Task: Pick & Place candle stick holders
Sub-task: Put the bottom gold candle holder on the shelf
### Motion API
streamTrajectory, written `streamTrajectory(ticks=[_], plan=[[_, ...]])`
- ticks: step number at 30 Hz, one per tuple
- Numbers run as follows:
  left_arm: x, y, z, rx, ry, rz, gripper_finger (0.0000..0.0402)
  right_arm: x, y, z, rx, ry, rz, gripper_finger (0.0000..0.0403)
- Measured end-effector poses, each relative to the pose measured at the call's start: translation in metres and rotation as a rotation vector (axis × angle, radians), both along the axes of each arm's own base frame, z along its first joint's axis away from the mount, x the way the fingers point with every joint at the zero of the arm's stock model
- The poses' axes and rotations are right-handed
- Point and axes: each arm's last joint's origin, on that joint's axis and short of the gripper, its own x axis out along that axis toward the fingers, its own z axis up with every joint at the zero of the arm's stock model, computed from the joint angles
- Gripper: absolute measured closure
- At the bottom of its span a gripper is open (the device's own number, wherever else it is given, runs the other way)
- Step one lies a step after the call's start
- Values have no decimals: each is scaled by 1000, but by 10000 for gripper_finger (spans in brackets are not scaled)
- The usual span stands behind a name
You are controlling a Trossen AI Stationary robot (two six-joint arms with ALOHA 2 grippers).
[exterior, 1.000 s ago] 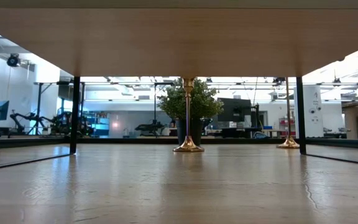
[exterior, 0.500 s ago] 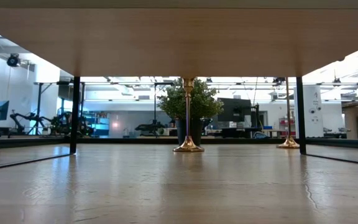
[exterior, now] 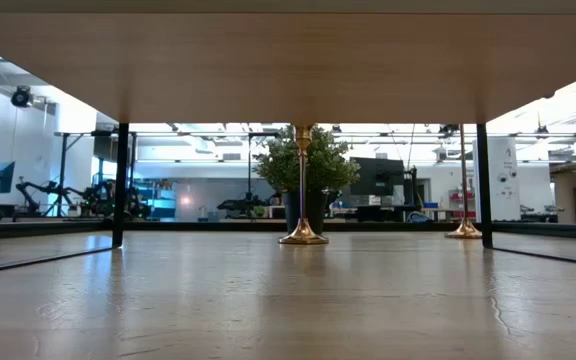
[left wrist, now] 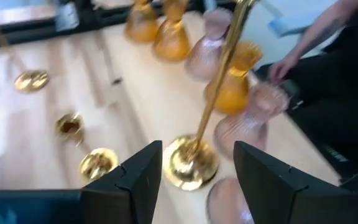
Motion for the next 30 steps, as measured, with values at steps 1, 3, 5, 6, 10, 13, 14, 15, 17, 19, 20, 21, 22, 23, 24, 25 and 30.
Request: streamTrajectory(ticks=[1,3,5,6,10,13,14,15,17,19,20,21,22,23,24,25,30], plan=[[-2,0,0,18,8,18,200,0,0,0,0,0,0,394],[-5,2,1,50,17,62,200,0,0,0,0,0,0,394],[-7,5,2,81,17,109,200,0,0,0,0,0,0,394],[-8,8,2,96,18,136,200,0,0,0,0,0,0,394],[-11,21,2,149,29,259,202,0,0,0,0,0,0,394],[-11,37,0,168,35,377,210,0,0,0,0,0,0,394],[-11,43,-4,165,46,410,213,0,0,0,0,0,0,394],[-11,50,-7,162,52,440,216,0,0,0,0,0,0,394],[-12,63,-16,159,52,495,223,0,0,0,0,0,0,394],[-13,75,-26,155,47,543,228,0,0,0,0,0,0,394],[-14,82,-32,153,41,565,231,0,0,0,0,0,0,394],[-14,87,-38,148,36,580,233,0,0,0,0,0,0,394],[-14,93,-44,132,28,581,235,0,0,0,0,0,0,394],[-14,98,-49,111,8,570,237,0,0,0,0,0,0,394],[-13,102,-54,87,-20,550,239,0,0,0,0,0,0,394],[-12,107,-58,65,-48,525,240,0,0,0,0,0,0,394],[5,127,-82,-38,-140,413,247,0,0,0,0,0,0,394]])
